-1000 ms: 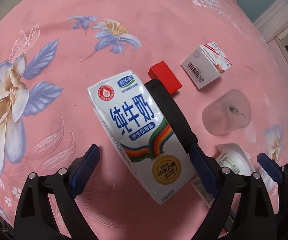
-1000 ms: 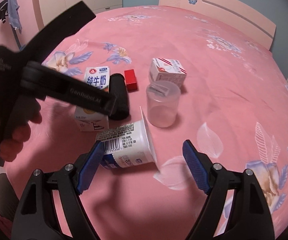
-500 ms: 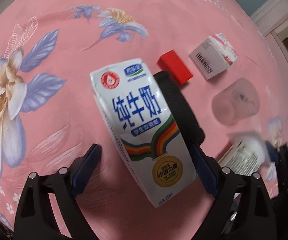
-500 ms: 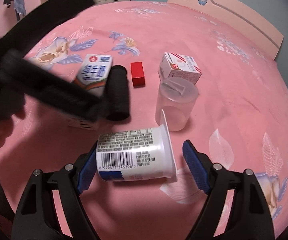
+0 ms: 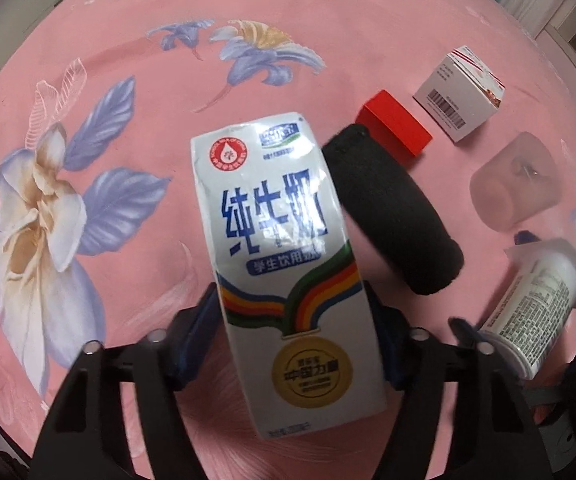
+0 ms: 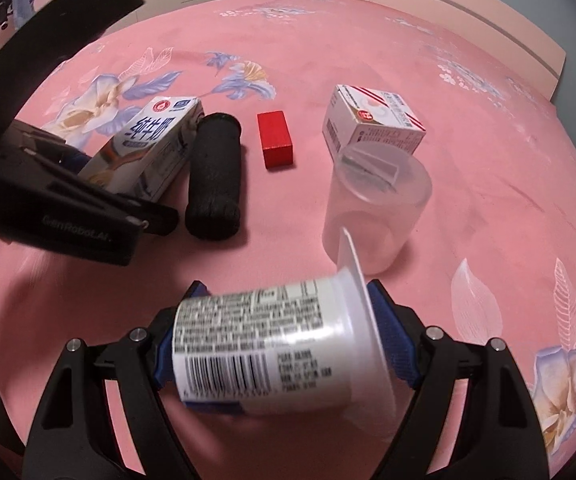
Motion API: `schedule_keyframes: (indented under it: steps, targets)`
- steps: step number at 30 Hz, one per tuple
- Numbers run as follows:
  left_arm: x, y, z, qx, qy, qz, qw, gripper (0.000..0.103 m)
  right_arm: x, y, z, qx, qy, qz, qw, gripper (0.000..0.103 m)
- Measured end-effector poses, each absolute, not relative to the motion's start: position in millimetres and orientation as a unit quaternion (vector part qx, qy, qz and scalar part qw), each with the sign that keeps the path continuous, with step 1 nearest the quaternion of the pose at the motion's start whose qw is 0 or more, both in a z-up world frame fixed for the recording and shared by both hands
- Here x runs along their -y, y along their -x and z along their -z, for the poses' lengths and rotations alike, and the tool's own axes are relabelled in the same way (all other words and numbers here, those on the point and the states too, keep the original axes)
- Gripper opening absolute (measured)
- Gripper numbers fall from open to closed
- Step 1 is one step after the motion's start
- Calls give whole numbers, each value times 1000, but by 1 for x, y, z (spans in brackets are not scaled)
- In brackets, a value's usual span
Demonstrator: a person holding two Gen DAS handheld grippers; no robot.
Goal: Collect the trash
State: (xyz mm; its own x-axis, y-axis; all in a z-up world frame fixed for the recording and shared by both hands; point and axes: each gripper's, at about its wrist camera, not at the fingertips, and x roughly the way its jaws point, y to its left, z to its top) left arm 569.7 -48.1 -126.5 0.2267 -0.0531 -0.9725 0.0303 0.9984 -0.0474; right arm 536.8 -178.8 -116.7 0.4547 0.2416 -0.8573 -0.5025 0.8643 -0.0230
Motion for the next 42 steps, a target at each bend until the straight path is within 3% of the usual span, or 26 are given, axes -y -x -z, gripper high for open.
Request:
schedule_keyframes:
  steps: [3,6,24,42]
  targets:
    - [41,-564,123,-611,-7,37,791,52,177,-535,118,-472,136,-218,843,64]
    - [28,-555,118,-604,-16,44,796,51,177,-528,116,-467,139,-213,847,63]
    - [18,-459,34,-536,-66,66,839,50,189,-451,22,-423,127,-173,880,63]
    - [26,-331,-109,-400,-105,65,908,50,200,-343,-111,-334,115,-136,926,63]
